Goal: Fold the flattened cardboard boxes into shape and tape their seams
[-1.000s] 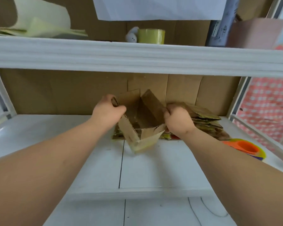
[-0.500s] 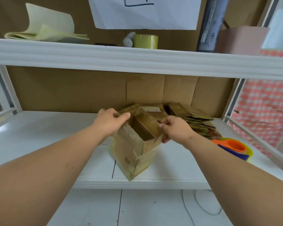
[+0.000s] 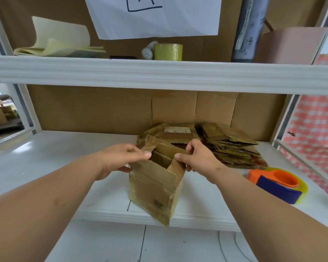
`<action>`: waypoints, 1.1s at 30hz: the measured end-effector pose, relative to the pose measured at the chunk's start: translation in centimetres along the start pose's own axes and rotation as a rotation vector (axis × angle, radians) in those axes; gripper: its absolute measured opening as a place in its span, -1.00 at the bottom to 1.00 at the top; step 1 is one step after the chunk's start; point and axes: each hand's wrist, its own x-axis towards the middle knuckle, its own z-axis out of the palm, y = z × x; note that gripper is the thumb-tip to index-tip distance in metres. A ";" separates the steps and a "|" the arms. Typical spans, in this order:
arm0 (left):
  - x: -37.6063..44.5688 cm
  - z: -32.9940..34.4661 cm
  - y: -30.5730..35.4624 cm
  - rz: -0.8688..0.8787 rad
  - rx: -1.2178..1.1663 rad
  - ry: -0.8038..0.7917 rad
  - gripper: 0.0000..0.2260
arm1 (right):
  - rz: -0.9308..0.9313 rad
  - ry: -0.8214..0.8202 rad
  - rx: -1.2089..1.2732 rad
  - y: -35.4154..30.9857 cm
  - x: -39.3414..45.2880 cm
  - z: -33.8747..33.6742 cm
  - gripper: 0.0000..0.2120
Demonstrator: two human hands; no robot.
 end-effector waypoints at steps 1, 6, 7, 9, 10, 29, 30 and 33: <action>-0.2 -0.2 -0.3 -0.018 -0.020 -0.045 -0.42 | 0.012 -0.011 0.009 0.0 -0.1 0.0 -0.69; -0.7 -0.7 -1.4 -0.048 -0.172 -0.057 -0.56 | 0.024 0.017 0.095 0.1 -0.3 -0.2 -0.67; -0.6 -0.6 -1.6 -0.043 -0.176 -0.029 -0.60 | 0.021 0.004 0.087 0.1 -0.4 -0.3 -0.70; -0.3 -0.1 -1.9 -0.045 -0.161 0.025 -0.70 | 0.006 -0.070 0.003 0.3 -0.7 -0.3 -0.83; -0.1 0.3 -2.0 -0.047 -0.158 0.048 -0.72 | 0.000 -0.106 -0.042 0.5 -0.8 -0.3 -0.90; 1.6 1.6 -1.3 0.043 -0.019 0.083 -0.21 | 0.062 -0.190 0.177 1.7 -0.8 -0.2 -0.30; 1.7 1.7 -1.1 0.049 -0.027 0.084 -0.27 | 0.059 -0.179 0.176 1.5 -0.8 -0.3 -0.36; 2.3 1.7 -1.1 0.075 -0.031 0.109 -0.53 | 0.047 -0.127 0.136 1.7 -0.6 -0.8 -0.55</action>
